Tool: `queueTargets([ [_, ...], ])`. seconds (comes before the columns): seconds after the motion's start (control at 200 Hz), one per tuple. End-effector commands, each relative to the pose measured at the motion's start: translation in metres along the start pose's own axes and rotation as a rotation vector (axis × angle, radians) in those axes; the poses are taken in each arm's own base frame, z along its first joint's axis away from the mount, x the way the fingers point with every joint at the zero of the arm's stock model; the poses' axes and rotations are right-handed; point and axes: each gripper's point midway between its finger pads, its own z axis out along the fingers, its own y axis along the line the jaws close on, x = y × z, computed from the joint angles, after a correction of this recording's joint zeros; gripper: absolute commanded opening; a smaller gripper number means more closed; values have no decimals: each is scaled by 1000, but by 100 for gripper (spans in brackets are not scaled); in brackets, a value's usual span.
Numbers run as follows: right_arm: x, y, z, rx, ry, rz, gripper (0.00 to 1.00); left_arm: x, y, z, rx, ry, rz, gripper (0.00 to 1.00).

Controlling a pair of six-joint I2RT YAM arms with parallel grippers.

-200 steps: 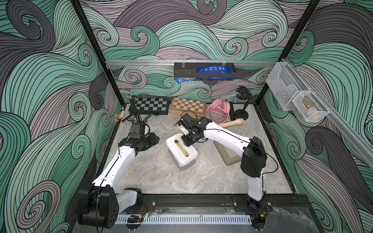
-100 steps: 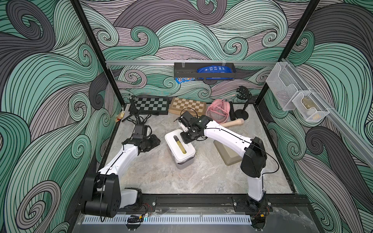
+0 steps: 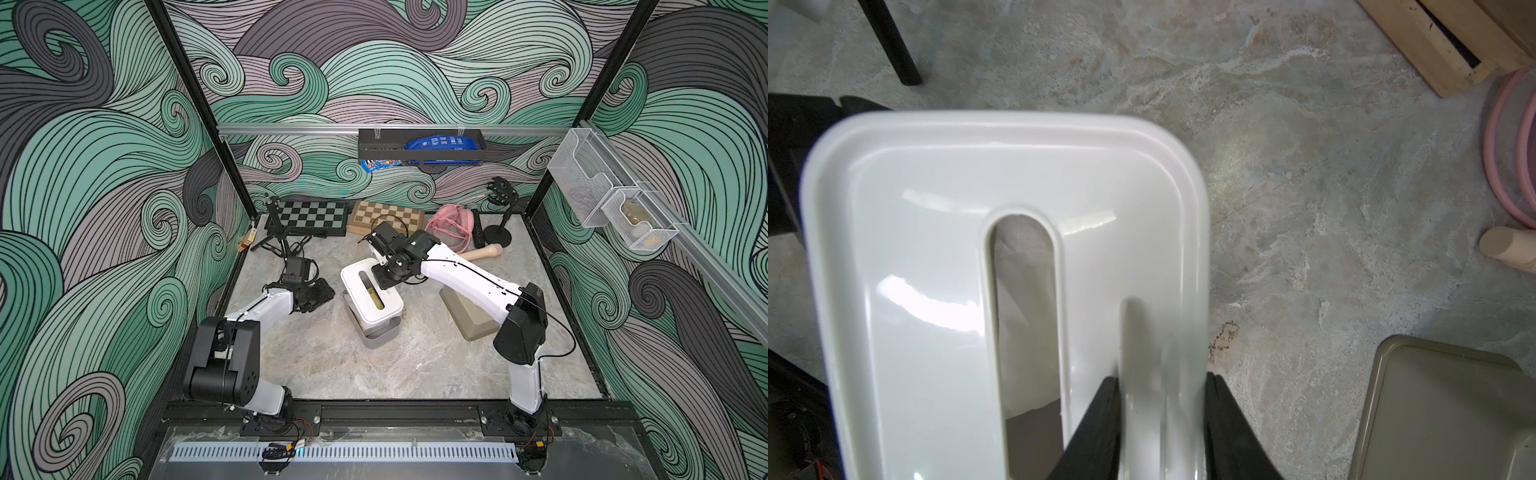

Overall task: Put the tissue paper into the tissue box
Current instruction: Close the box lid on the tissue box.

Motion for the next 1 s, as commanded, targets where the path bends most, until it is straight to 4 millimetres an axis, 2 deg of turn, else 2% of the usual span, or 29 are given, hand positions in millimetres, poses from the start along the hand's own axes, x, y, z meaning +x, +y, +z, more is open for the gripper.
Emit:
queueTargets([
  [0.0, 11, 9, 7, -11, 71, -5, 20, -11, -7, -10, 3, -44, 41, 49],
  [0.145, 20, 8, 18, 6, 104, -6, 20, -13, -4, -15, -22, -52, 38, 50],
  [0.225, 25, 5, 24, 18, 122, -4, 20, -15, 6, -18, -80, -61, 17, 51],
  [0.24, 25, 5, 25, 20, 123, -5, 21, -19, 3, -25, -74, -86, 20, 52],
  [0.295, 25, 5, 26, 25, 125, -6, 20, -24, 4, -33, -88, -113, 16, 54],
  [0.465, 28, 6, 35, 19, 143, -10, 20, -33, 4, -48, -94, -156, 14, 55],
  [0.996, 38, 8, 49, 8, 185, -9, 21, -36, 3, -54, -88, -159, 19, 55],
])
